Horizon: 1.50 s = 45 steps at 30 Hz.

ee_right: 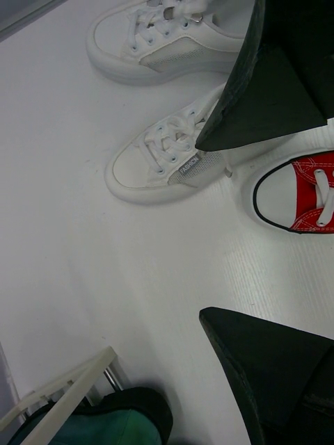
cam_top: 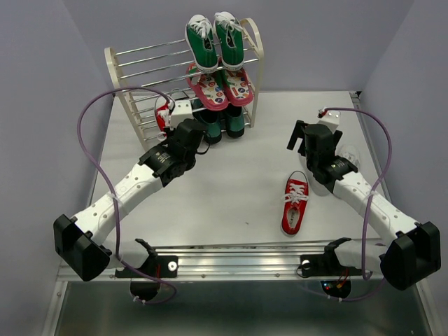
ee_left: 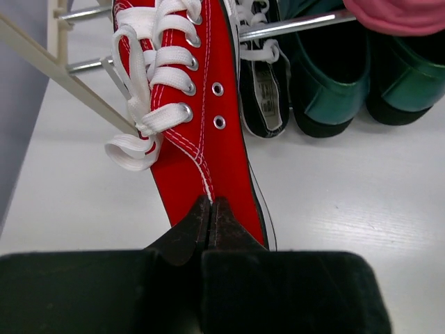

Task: Place and organize the shoes onto the shoe shelf

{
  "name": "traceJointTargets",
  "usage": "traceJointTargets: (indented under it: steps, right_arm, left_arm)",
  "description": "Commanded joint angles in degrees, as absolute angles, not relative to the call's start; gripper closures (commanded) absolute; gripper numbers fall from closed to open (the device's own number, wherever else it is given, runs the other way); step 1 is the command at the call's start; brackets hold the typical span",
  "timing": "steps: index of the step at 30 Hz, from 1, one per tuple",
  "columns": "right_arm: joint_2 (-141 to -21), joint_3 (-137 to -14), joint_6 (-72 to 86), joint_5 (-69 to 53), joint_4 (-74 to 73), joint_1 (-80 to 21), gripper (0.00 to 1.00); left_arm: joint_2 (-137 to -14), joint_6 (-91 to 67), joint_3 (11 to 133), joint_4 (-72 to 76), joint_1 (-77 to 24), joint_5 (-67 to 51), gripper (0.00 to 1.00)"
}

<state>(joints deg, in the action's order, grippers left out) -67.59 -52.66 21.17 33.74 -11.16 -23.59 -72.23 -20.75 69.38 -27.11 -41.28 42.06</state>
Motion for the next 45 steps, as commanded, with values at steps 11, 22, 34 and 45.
traceJointTargets:
  steps: [11,22,34,45]
  right_arm:
    - [-68.64,-53.88,19.95,37.0,-9.49,-23.47,0.0]
    - [-69.08,-54.05,18.63,39.2,-8.96,-23.47,0.0]
    - [-69.17,-52.91,17.67,41.04,-7.65,-23.47,0.0]
    - [-68.12,-52.38,16.79,41.66,-7.56,-23.47,0.0]
  left_arm:
    - [-72.24,-4.84,73.56,-8.35,-33.93,42.98,1.0]
    - [-80.5,5.01,79.71,1.47,-23.56,37.0,1.0]
    - [-87.63,10.29,82.53,5.18,-17.93,34.72,1.0]
    - [-89.38,9.76,82.44,5.8,-15.91,35.15,0.26]
